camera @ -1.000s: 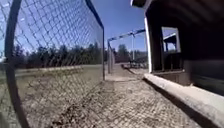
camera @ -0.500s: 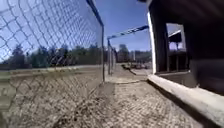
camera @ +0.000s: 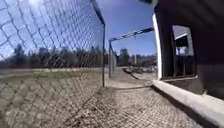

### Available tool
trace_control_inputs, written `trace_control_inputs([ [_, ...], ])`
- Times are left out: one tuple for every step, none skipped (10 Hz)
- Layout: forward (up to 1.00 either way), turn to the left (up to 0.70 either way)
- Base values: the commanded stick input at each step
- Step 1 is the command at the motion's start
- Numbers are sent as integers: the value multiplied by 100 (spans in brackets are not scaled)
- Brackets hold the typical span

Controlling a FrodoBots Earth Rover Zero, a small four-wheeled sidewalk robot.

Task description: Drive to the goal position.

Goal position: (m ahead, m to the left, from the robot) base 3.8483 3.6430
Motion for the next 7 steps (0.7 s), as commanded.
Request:
trace_control_inputs([
  [70, -6],
  [70, 3],
  [70, 3],
  [70, 3],
  [70, 3],
  [70, 2],
  [70, 1],
])
